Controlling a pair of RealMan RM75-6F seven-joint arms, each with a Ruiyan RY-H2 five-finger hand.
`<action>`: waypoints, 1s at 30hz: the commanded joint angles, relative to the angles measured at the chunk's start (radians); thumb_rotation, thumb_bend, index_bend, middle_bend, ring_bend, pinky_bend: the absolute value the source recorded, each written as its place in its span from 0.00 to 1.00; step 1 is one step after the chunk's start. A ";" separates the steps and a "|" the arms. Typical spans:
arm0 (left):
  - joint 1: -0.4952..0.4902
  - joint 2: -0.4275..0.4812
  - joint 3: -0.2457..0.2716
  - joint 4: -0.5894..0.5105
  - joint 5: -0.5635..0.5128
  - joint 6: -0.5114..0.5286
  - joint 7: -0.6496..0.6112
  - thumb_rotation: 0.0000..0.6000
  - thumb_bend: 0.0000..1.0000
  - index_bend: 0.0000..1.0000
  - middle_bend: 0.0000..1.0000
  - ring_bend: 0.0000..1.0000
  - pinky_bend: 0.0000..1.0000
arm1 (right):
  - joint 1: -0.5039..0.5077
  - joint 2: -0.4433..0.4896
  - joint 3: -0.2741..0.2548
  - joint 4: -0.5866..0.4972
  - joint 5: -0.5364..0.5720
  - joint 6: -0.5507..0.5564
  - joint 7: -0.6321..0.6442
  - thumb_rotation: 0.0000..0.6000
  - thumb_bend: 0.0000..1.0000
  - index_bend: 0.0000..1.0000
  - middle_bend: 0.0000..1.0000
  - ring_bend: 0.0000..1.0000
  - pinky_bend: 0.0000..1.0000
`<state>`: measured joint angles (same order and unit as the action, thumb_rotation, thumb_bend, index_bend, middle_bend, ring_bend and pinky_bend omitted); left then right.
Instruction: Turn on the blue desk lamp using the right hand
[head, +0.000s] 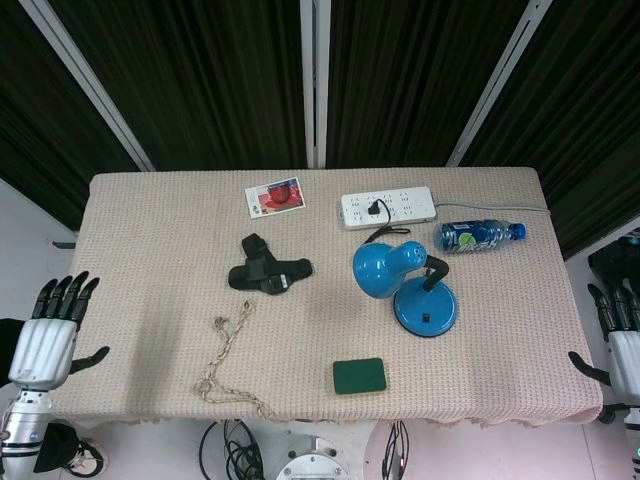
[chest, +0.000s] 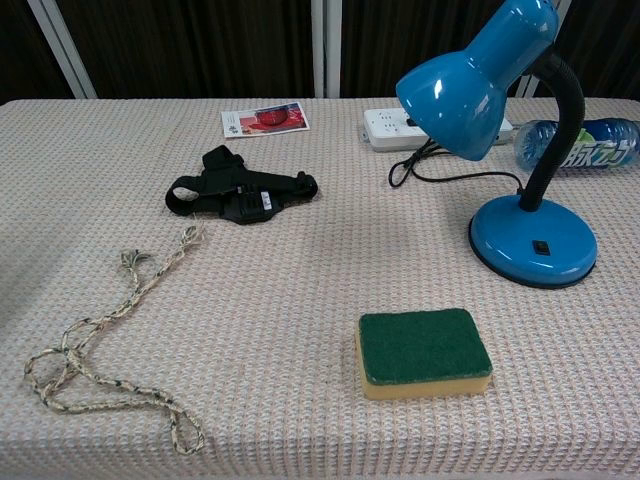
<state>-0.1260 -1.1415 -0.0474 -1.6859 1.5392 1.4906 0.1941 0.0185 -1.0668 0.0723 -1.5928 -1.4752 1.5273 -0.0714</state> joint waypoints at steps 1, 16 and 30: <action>0.000 -0.001 0.000 0.000 0.000 0.002 0.000 1.00 0.05 0.00 0.00 0.00 0.00 | 0.000 -0.002 -0.001 0.002 0.001 -0.001 0.000 1.00 0.07 0.00 0.00 0.00 0.00; 0.005 0.006 0.003 -0.012 0.007 0.013 0.007 1.00 0.05 0.00 0.00 0.00 0.00 | 0.002 -0.001 -0.003 0.005 -0.009 -0.004 0.011 1.00 0.07 0.00 0.00 0.00 0.00; -0.002 -0.002 0.006 -0.018 0.003 -0.004 0.028 1.00 0.05 0.00 0.00 0.00 0.00 | 0.014 0.008 -0.014 0.005 -0.025 -0.027 0.030 1.00 0.07 0.00 0.12 0.08 0.09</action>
<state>-0.1279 -1.1441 -0.0418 -1.7029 1.5415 1.4877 0.2211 0.0320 -1.0586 0.0588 -1.5871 -1.5002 1.5005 -0.0418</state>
